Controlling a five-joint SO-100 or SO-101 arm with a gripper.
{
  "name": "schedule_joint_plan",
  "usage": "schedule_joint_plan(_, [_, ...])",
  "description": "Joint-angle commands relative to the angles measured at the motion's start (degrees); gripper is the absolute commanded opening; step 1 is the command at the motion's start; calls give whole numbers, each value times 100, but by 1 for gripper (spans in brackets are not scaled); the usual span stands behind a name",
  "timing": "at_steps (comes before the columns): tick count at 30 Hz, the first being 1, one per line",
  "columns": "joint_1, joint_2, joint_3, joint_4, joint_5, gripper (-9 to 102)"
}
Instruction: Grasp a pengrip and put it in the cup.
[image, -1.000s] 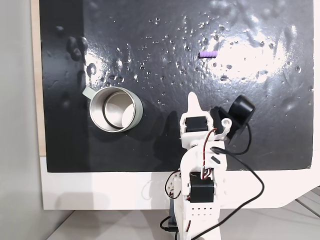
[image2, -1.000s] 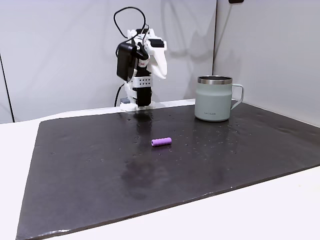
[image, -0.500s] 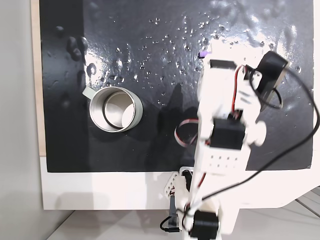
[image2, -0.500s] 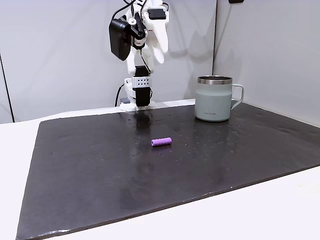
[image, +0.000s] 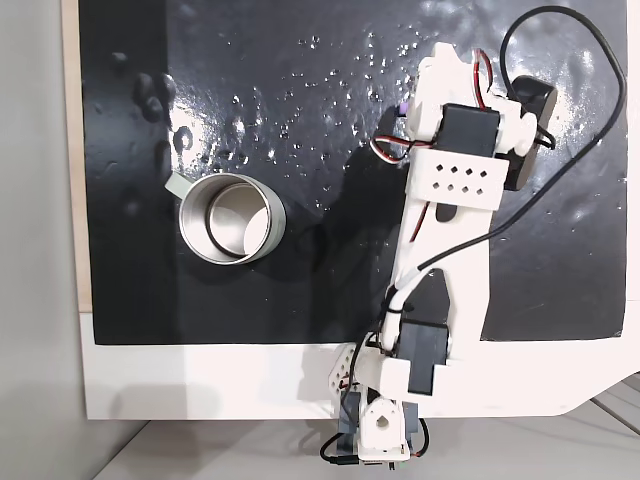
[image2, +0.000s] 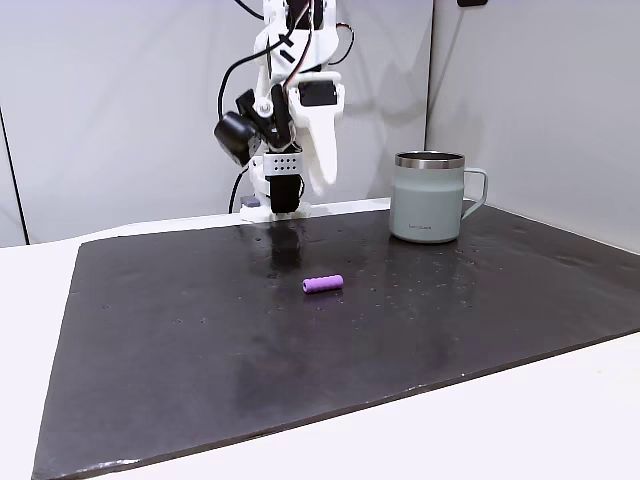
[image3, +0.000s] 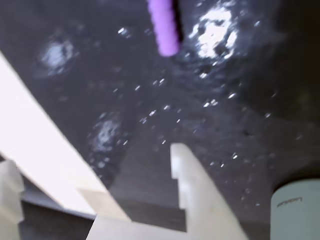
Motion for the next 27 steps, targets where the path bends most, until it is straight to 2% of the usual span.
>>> schedule_joint_plan(1, [79,-281,-396,-255,-35,30])
schedule_joint_plan(17, [237,-1775,-457,-932,-211,27])
schedule_joint_plan(27, [466,-2118,-378,-1345,-290,16])
